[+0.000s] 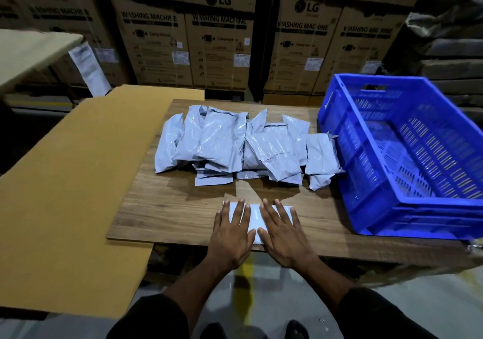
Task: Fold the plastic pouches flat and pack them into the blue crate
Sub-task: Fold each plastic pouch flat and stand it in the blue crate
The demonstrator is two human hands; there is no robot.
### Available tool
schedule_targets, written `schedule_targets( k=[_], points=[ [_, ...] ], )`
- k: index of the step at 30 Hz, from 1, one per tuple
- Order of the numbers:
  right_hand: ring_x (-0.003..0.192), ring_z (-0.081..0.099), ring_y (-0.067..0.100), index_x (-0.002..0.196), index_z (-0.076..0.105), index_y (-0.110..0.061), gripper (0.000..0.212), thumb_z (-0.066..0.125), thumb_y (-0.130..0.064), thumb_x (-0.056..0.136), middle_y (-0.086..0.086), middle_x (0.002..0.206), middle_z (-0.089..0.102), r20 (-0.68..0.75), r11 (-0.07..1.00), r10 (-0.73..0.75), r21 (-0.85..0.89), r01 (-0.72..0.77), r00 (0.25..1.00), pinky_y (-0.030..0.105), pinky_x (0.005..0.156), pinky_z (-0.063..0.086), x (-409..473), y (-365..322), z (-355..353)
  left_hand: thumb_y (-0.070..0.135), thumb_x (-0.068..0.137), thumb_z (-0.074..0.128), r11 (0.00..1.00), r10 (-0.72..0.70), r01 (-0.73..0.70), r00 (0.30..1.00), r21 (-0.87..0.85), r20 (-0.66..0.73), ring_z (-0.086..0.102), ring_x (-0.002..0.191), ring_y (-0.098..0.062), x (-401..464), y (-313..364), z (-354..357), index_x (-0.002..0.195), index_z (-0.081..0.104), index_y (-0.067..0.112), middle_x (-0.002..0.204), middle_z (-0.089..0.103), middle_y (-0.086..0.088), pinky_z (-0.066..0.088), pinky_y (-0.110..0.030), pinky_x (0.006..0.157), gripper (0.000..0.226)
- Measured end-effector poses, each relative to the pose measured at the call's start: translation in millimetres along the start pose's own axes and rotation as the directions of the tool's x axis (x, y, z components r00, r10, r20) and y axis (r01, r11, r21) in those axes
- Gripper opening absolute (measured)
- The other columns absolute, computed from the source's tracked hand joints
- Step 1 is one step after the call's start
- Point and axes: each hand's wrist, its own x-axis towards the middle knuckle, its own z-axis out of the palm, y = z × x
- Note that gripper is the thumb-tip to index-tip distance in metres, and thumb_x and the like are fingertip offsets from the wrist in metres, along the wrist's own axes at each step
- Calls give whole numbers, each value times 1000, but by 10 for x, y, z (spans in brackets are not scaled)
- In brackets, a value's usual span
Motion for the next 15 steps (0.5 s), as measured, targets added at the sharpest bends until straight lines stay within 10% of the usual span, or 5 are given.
schedule_targets(
  k=[12, 15],
  points=[
    [152, -19, 20, 160, -7, -23, 68, 7, -55, 102, -9, 165, -20, 55, 1000, 15, -7, -15, 998, 58, 119, -8, 7, -45, -59, 40, 109, 23, 986, -95, 71, 983, -148, -158, 39, 147, -27, -109, -234, 40, 155, 40, 12, 161, 40, -5, 35, -47, 114, 57],
    [154, 7, 28, 157, 23, -9, 65, 23, -43, 102, 5, 167, 14, -56, 997, -4, -81, -1, 998, 59, 117, 2, 37, -157, -144, 38, 104, 30, 994, -89, 77, 982, -76, -169, 38, 147, -30, -93, -194, 9, 156, 38, 12, 163, 36, -6, 39, -50, 112, 59]
  ],
)
